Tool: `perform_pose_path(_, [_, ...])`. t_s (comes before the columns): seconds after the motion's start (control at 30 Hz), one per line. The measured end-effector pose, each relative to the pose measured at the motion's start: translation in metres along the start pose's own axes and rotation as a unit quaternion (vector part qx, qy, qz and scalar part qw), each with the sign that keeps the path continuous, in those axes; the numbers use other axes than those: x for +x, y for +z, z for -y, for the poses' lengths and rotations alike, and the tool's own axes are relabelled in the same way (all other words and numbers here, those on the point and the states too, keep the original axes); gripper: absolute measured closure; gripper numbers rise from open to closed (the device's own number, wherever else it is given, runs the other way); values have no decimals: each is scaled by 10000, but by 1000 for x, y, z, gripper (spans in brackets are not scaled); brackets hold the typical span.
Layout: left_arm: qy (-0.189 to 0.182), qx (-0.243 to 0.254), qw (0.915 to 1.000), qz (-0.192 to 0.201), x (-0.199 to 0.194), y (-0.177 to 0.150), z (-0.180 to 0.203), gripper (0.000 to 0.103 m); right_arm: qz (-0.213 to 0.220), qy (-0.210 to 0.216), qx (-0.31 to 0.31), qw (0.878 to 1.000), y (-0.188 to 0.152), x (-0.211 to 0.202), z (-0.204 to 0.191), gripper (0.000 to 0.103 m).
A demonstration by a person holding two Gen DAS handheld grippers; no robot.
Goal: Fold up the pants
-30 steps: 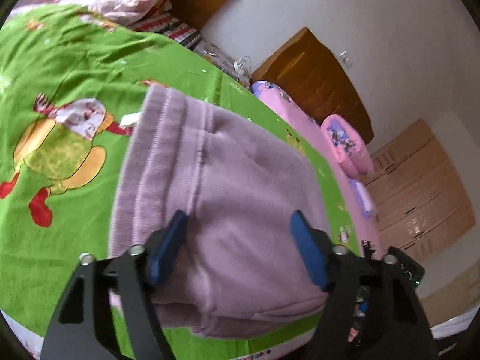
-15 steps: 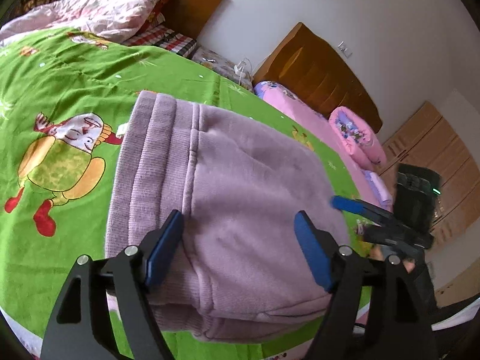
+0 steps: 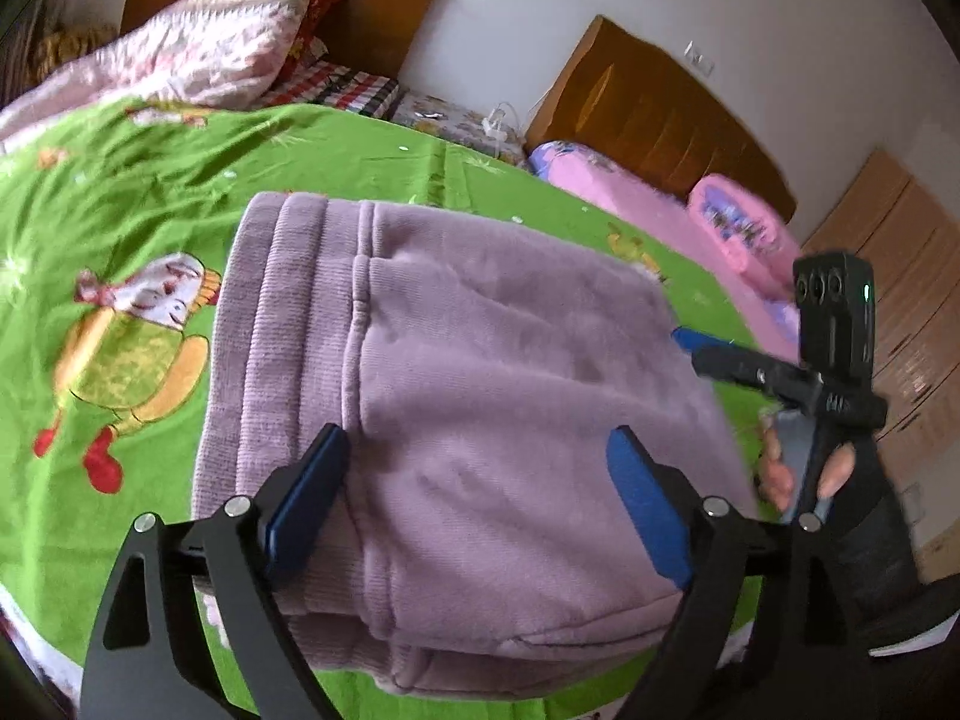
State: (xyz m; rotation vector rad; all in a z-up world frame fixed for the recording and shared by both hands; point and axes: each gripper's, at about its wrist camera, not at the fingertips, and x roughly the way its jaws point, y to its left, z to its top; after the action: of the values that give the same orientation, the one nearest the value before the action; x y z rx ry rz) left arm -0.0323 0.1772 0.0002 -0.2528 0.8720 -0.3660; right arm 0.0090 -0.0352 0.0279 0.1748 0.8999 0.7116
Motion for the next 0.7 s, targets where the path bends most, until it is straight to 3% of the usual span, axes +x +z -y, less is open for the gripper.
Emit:
perform_pose_path(0.07, [353,336,9988,-17,4,-4,11,15,120,7,108,9999,2,-6,2,8])
perform_pose_path(0.23, [692,768,9946,-77,15,-7,26,2,32,-80,118,9999,-4,0,6,7])
perform_pose_path(0.33, [1016,1047,9892,-122,21,-10,35,2,-16,-408,220,9989,-12,0,14,7])
perform_pose_path(0.47, [1015,1017,9896,-87,20,-11,33,2,265,-814,335,9958,-23,-22,13,7])
perform_pose_path(0.6, [1083,1044,9886,-78,19,-12,35,2,390,-801,-86,9960,-49,-40,-18,7])
perform_pose_path(0.7, [1098,1049,9884,-56,18,-12,35,2,259,-1113,-743,9907,-78,-43,-47,7])
